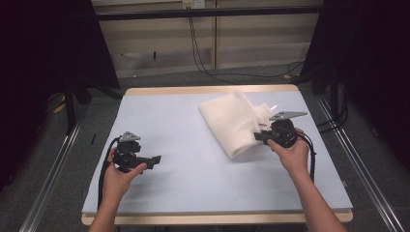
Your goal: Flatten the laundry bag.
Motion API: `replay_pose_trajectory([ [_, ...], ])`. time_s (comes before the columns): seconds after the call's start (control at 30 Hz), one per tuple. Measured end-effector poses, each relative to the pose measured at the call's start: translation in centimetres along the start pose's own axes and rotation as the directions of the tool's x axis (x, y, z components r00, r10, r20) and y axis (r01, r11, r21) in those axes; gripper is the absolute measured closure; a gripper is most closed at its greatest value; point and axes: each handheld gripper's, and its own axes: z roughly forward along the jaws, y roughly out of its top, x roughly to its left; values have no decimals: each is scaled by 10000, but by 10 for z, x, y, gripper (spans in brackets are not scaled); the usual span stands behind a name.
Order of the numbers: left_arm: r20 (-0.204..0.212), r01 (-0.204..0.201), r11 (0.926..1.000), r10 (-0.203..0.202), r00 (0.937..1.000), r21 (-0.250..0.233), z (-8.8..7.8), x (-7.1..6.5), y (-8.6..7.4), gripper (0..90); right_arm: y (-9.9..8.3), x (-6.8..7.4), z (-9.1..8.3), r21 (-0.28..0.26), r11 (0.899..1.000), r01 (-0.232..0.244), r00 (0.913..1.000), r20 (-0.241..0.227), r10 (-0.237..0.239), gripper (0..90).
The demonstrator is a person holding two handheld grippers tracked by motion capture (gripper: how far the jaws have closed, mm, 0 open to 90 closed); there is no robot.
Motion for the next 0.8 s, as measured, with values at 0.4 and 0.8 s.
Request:
replay_pose_trajectory([
  [0.4, -86, 25, 10000, -25, 10000, 44, 0, 0, 0, 64, 7, 25, 13, 40, 9994, 335, 9985, -429, -333, 804],
  [0.8, -11, -21, 10000, 21, 10000, 90, 1, -1, 0, 64, 12, 44, 27, 198, 9972, 722, 9947, -748, -705, 804],
])
